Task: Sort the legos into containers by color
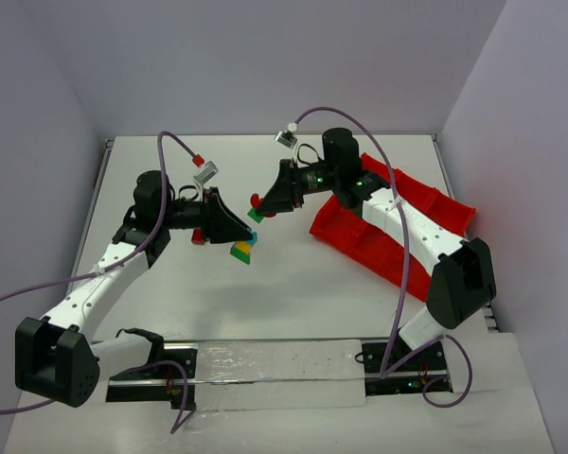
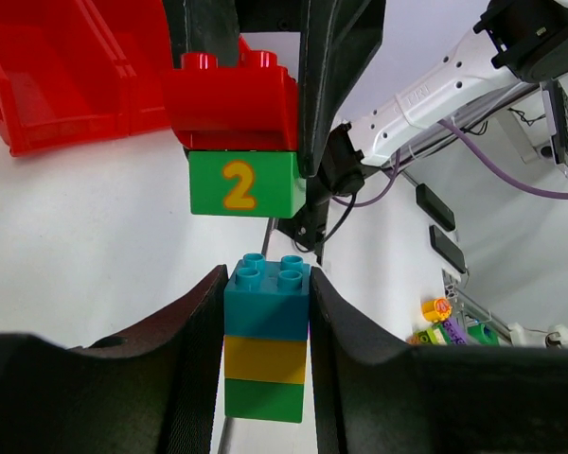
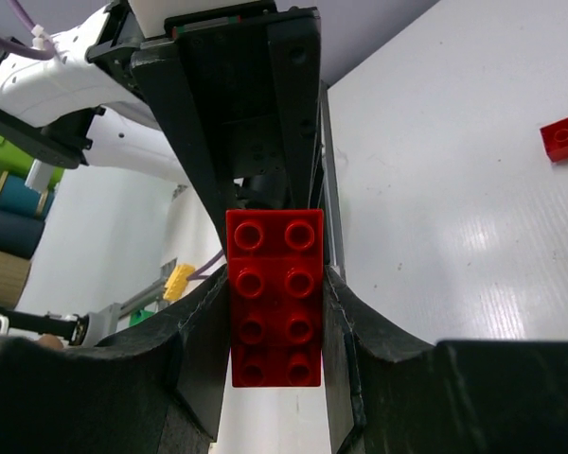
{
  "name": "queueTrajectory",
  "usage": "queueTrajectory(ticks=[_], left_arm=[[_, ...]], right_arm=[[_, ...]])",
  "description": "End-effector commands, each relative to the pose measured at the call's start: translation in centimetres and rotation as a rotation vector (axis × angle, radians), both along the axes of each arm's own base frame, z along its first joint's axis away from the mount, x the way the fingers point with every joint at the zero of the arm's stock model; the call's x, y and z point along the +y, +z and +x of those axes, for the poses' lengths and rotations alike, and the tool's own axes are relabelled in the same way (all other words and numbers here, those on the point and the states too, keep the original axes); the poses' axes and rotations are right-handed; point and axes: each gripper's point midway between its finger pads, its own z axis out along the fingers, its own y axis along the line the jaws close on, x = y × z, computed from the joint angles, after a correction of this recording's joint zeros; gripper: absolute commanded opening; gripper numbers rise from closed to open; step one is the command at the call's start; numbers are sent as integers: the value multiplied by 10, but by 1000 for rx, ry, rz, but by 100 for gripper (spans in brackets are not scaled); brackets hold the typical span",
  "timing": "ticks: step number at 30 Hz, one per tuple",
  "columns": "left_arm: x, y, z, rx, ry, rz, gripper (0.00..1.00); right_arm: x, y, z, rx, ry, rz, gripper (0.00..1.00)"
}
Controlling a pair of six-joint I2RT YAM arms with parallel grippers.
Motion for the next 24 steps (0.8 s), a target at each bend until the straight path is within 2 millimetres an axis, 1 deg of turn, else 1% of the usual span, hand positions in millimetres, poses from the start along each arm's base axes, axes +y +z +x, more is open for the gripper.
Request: queueTrajectory(ticks=[1, 2, 4, 5, 6, 7, 8, 10, 12, 13, 14, 15, 16, 17, 19, 22, 24], left_arm=[[1, 4, 3, -47, 13, -1, 0], [2, 4, 7, -45, 34, 6, 0], [7, -3, 28, -43, 150, 51, 0], [10, -11, 42, -17, 222, 93, 0], [16, -22, 54, 31, 304, 156, 0], [27, -40, 78, 80, 444, 243, 0], [34, -49, 90, 106, 516, 287, 0], [45, -70, 112, 149, 656, 368, 0], [52, -87, 123, 169, 749, 404, 0], [60, -93, 131, 175, 834, 414, 0], [62, -95, 135, 166, 870, 409, 0], [73, -96, 145, 152, 965, 408, 0], [71, -94, 149, 133, 1004, 373, 0], [73, -97, 150, 124, 1044, 357, 0], [80, -110, 147, 130, 1108, 351, 0], [80, -123, 142, 161, 1117, 342, 0], [80, -138, 139, 205, 1110, 369, 0]], right_arm=[[-1, 12, 22, -57, -126, -26, 16], [-3, 9, 30, -59, -185, -55, 16], [-13, 4, 52, -95, -333, -134, 16], [-22, -4, 67, -106, -440, -195, 16], [-40, -15, 86, -123, -592, -285, 16], [-50, -20, 93, -128, -659, -317, 15], [-66, -28, 100, -142, -750, -365, 16], [-84, -35, 104, -149, -838, -397, 16], [-93, -37, 103, -156, -883, -406, 15], [-98, -38, 102, -161, -906, -411, 16], [-102, -38, 101, -164, -918, -414, 16], [-106, -43, 100, -161, -928, -428, 16], [-109, -43, 98, -165, -940, -430, 16], [-112, -42, 97, -171, -950, -429, 16], [-117, -39, 95, -180, -960, -428, 15], [-120, -41, 92, -185, -952, -438, 16], [-118, -45, 89, -177, -934, -447, 16]])
